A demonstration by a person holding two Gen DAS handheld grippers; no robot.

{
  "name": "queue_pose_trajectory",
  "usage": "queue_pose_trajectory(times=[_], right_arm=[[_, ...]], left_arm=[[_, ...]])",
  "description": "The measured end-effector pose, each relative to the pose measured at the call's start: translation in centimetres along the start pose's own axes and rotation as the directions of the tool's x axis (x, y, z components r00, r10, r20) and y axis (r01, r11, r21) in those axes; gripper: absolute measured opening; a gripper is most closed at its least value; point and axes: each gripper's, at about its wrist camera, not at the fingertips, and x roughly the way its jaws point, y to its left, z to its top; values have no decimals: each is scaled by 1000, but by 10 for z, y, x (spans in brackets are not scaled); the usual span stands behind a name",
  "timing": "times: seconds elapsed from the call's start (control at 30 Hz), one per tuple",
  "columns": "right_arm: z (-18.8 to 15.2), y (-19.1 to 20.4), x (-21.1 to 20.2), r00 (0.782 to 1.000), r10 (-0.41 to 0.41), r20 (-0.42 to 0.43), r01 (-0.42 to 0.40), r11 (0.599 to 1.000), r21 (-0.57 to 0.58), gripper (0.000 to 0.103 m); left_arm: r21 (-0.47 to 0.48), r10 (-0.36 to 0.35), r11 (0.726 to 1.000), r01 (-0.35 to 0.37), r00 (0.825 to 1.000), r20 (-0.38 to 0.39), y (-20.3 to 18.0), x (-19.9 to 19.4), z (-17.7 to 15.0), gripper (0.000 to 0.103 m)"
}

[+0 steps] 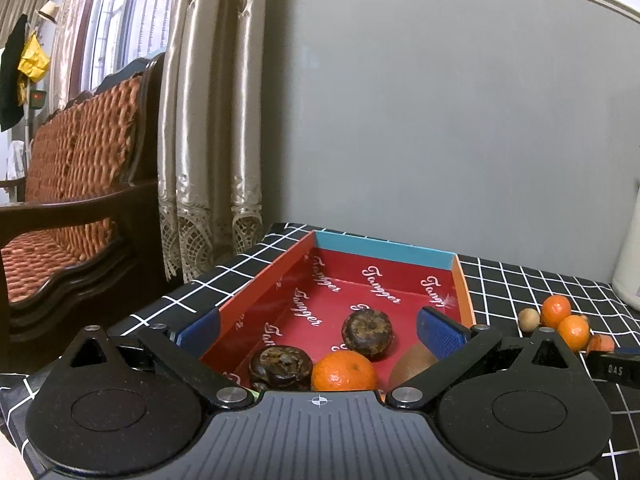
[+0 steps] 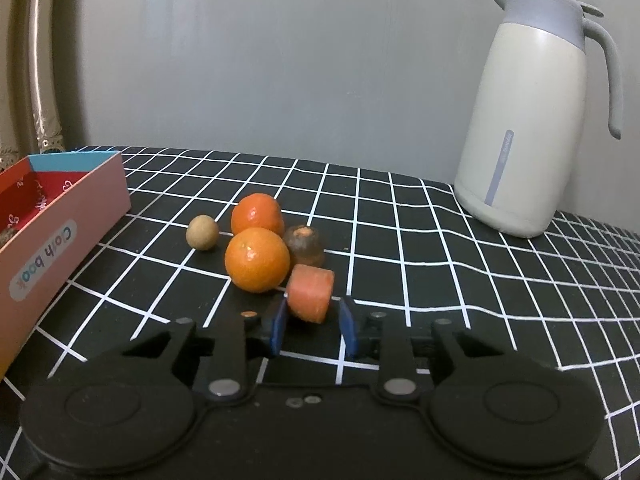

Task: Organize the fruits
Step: 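Grasp the orange cylinder piece with the right gripper, then carry the orange cylinder into the red box and open the right gripper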

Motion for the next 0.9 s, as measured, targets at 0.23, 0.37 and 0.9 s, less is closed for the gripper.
queue_pose_trajectory(times=[0.23,0.37,0.9], right_arm=[[3,0,1,1000,5,6,-6,1000,26,20],[0,0,-3,1000,2,11,-2,1000,12,20],[6,27,-51,996,64,65,-62,998,-31,20]], left_arm=[[7,-3,1000,3,1000,-2,-3,-1,0,103],[4,-2,1000,2,1000,-2,1,0,0,103],[26,78,997,-78,997,0,40,-8,9,103]])
